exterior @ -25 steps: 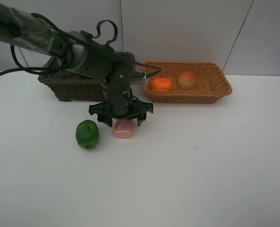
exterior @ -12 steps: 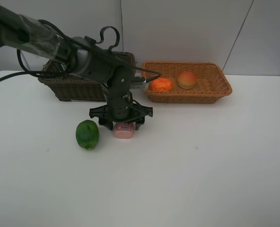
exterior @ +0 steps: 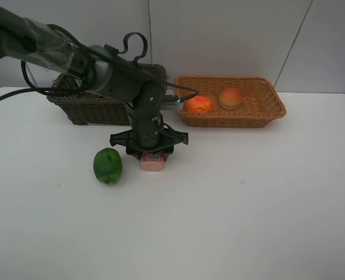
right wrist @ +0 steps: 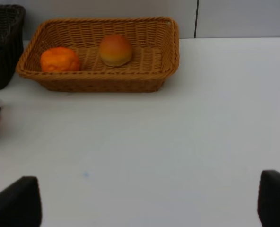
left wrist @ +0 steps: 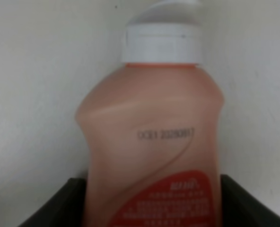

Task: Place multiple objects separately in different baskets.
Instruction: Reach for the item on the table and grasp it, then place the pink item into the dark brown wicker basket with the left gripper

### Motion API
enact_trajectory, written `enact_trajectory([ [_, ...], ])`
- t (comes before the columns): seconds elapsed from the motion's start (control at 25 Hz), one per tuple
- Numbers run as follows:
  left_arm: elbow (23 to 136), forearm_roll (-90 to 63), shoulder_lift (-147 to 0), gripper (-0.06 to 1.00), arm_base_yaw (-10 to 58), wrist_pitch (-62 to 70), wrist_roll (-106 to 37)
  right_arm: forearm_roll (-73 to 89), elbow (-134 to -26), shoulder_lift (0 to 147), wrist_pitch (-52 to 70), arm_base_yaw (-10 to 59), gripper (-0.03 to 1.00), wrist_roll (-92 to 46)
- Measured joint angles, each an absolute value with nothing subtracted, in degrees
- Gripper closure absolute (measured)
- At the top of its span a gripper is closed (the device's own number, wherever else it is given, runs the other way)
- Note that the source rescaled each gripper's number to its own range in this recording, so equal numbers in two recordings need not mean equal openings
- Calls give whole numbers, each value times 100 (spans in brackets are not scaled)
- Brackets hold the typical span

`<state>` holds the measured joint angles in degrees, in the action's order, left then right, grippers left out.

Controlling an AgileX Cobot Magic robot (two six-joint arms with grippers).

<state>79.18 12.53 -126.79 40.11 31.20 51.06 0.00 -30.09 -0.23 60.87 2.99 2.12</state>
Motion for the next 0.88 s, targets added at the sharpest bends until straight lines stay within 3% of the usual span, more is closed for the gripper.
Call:
enact_trajectory([
  [0.44,7935,1222,-12619,26,4011,3199,5106,0,-3009,-23,6087,299,0,212],
  [0.88,7952,1378,-11139,26,3986,3869,4483,0,-3009,-23,6087,299,0,212],
])
